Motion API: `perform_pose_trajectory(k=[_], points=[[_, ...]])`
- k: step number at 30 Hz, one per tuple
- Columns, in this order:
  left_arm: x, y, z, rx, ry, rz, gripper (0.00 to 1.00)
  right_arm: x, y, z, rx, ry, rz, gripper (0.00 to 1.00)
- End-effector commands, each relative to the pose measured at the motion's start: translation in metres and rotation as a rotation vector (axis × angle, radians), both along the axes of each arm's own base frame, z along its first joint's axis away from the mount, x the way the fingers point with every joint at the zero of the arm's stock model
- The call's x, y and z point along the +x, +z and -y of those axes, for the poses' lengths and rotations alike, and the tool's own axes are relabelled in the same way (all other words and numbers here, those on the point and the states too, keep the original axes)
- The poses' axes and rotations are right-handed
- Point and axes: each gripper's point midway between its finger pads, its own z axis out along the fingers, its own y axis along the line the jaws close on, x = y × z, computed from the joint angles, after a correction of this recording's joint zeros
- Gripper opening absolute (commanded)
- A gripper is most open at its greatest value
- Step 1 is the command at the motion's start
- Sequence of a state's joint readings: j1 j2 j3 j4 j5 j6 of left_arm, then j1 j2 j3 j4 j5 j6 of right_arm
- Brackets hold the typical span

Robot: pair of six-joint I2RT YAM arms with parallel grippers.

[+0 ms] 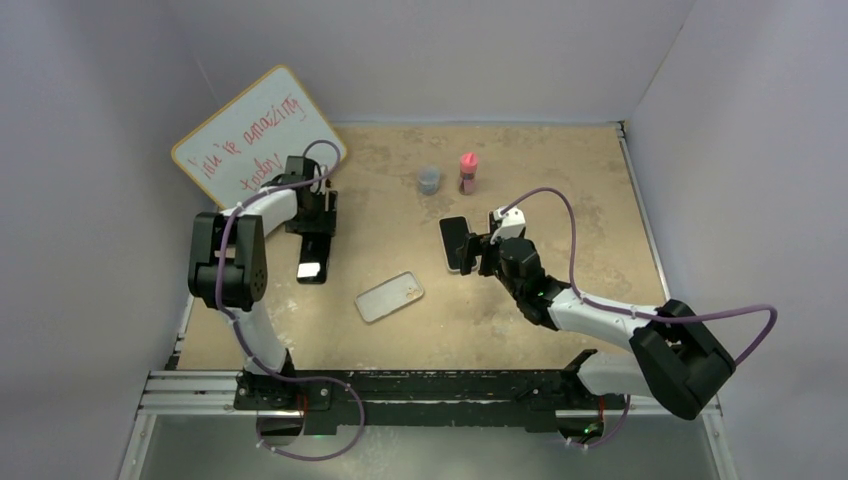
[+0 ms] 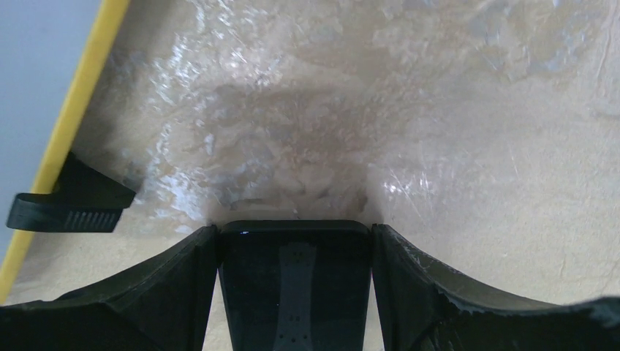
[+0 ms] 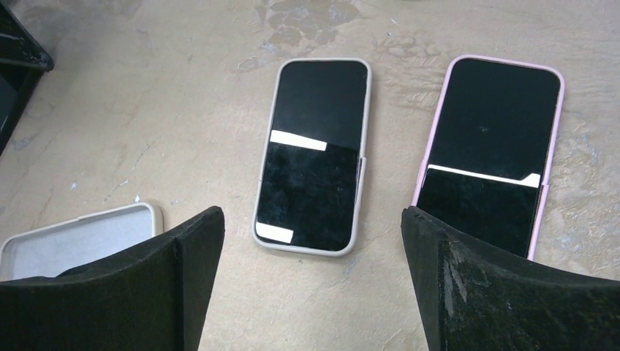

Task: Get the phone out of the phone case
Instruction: Place the phone at the center of the board.

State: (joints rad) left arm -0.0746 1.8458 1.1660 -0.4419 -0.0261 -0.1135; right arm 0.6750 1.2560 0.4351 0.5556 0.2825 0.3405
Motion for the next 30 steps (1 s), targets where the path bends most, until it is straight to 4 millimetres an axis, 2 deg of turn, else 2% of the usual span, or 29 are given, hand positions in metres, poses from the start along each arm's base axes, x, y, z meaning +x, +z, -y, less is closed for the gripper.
perform_pose_trajectory(k=[1,5,10,15,17,20,22,25,30], points=[[0.015,0.002,-0.005,-0.029,0.049,0.021,0.28,0.006,0.014,0.003,0.029,-0.038,0.052,0.92],[0.016,0.014,-0.005,-0.034,0.047,0.052,0.41,0.007,0.013,0.003,0.022,-0.041,0.049,0.92],[0.014,0.028,-0.004,-0.037,0.037,0.085,0.63,0.008,0.011,0.003,0.012,-0.039,0.040,0.93],[0.014,0.055,0.000,-0.031,0.007,0.145,0.67,0.008,0.011,0.003,0.016,-0.044,0.035,0.94],[0.011,0.072,0.010,-0.015,-0.036,0.190,0.68,0.008,0.011,0.003,0.020,-0.050,0.038,0.95],[0.004,0.086,0.030,0.013,-0.103,0.227,0.69,0.008,0.012,0.002,0.023,-0.045,0.041,0.99],[0.000,0.087,0.033,0.018,-0.107,0.227,0.69,0.007,0.014,0.001,0.032,-0.039,0.046,0.99],[0.000,0.078,0.023,0.059,-0.070,0.193,0.70,0.007,0.014,0.002,0.036,-0.038,0.050,0.99],[0.004,0.047,0.021,0.030,-0.041,0.107,0.70,0.007,0.013,0.002,0.029,-0.040,0.049,0.99]])
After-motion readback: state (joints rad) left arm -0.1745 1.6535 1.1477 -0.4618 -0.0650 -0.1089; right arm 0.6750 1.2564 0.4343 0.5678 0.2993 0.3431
